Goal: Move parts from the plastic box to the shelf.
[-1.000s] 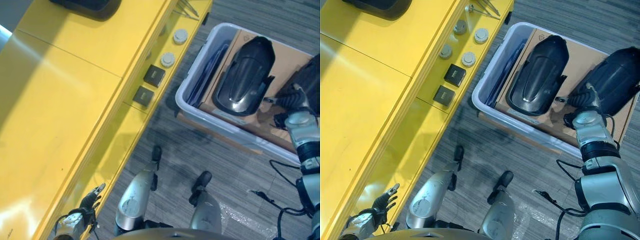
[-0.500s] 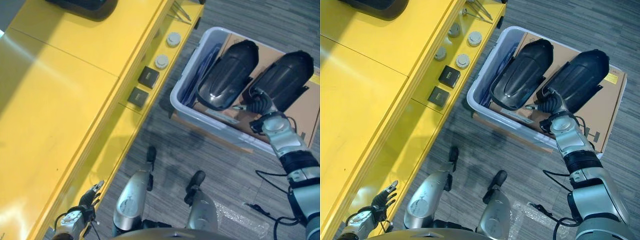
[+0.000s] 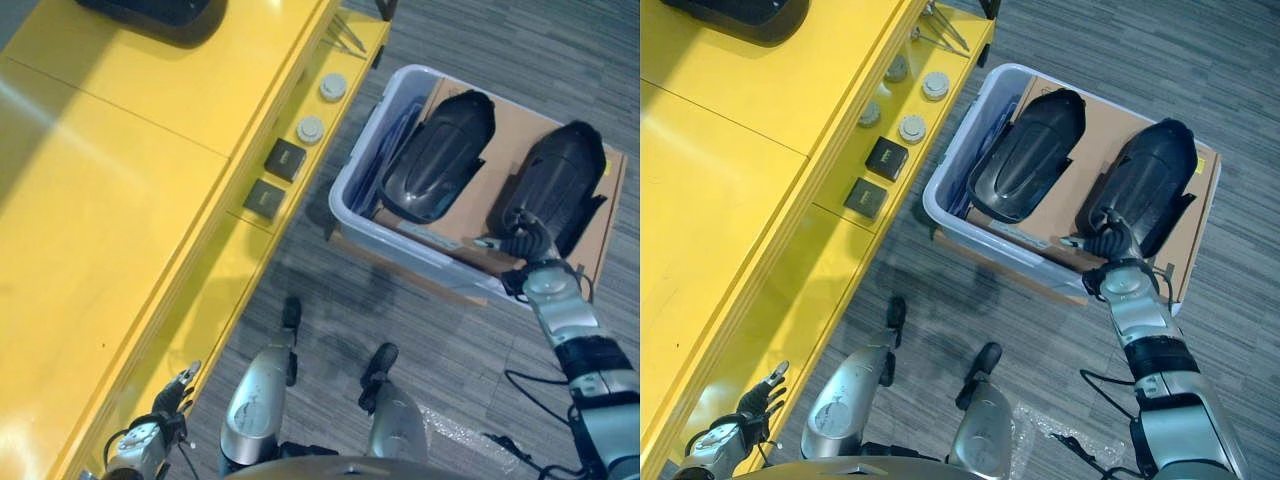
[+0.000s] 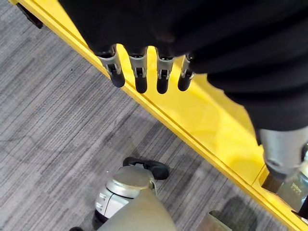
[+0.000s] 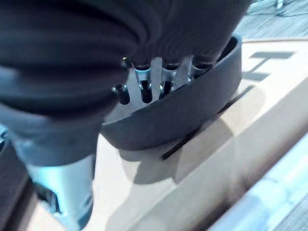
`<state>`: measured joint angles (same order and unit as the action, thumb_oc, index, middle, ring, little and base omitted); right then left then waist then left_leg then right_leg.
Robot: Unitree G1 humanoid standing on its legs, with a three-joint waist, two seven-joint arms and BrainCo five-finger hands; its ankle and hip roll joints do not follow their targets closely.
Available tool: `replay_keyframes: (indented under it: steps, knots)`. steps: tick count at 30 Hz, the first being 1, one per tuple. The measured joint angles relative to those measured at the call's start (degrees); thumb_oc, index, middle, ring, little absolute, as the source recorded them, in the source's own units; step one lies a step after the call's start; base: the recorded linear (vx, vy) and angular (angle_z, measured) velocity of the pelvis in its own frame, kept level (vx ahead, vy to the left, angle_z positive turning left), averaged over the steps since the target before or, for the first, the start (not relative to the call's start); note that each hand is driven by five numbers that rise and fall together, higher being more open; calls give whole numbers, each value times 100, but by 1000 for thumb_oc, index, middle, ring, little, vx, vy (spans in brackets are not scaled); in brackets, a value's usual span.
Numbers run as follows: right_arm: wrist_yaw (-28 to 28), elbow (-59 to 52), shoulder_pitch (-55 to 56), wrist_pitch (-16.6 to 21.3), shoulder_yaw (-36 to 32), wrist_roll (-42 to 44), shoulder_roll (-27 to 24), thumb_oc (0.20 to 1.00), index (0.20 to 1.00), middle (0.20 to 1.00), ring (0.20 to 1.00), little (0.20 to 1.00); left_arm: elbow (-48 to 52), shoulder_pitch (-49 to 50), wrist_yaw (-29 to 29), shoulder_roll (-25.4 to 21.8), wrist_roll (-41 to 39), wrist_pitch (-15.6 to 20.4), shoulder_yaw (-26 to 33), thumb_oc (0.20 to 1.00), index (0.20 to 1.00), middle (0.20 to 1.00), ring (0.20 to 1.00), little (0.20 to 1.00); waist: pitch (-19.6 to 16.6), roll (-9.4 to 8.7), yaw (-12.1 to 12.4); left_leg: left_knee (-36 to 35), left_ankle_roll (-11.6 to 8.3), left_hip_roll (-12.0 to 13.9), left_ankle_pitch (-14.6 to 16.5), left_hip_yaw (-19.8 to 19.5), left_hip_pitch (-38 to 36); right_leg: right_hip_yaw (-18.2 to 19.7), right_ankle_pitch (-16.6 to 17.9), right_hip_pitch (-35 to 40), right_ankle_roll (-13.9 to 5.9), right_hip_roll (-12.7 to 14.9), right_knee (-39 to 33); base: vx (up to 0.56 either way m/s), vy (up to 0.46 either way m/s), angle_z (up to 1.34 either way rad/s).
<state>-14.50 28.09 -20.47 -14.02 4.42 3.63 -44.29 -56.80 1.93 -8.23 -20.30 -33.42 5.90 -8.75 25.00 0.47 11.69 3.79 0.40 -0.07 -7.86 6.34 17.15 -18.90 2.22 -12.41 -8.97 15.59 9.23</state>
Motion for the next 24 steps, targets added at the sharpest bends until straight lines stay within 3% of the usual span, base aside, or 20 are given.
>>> replay_keyframes:
  steps: [7, 10, 12, 15, 19, 24]
  knots:
    - [-419, -295, 683, 23, -523, 68, 100, 1000, 1000, 1000, 1000, 1000, 0, 109, 41, 26, 18, -77, 257, 1000, 1000, 1000, 1000, 1000, -28, -47, -208, -11, -51, 123, 34, 119, -172, 163, 63, 150, 44, -154, -169, 16, -12, -11]
    - [-686, -294, 603, 187, -525, 127, 96, 1000, 1000, 1000, 1000, 1000, -11, 117, 41, 34, 55, -77, 256, 1000, 1000, 1000, 1000, 1000, -59, -61, -218, -76, -62, 143, 32, 158, -226, 213, 113, 188, 53, -187, -260, 36, 13, -12]
    - [-1151, -970, 421, 543, -577, 273, 96, 1000, 1000, 1000, 1000, 1000, -17, 217, 46, 143, 57, -55, 243, 1000, 1000, 1000, 1000, 1000, -68, -49, -241, -90, -65, 136, 42, 178, -345, 213, 199, 370, 48, -200, -430, 35, 15, -3]
    - [-1532, -1622, -391, 666, -588, 274, -36, 1000, 1000, 1000, 1000, 1000, -8, 231, 54, 182, 140, -57, 241, 1000, 1000, 1000, 1000, 1000, -117, 16, -75, -94, -81, 125, 65, 167, -395, 183, 219, 463, 45, -185, -521, 56, 16, 3]
    - [-1827, -1568, -1099, 711, -497, 326, -470, 1000, 1000, 1000, 1000, 1000, -50, 234, 53, 186, 239, -50, 235, 1000, 1000, 1000, 1000, 1000, -260, 137, 152, -98, -75, 88, 80, 113, -430, 81, 261, 584, 15, -167, -634, 49, 11, 11]
    - [-2114, -1501, -1601, 386, -454, 386, -697, 1000, 1000, 1000, 1000, 1000, -52, 336, 49, 174, 376, -85, 238, 1000, 1000, 1000, 1000, 1000, -316, 147, 276, -97, -80, 28, 103, 26, -540, -34, 295, 786, 5, -159, -705, 47, 12, 10]
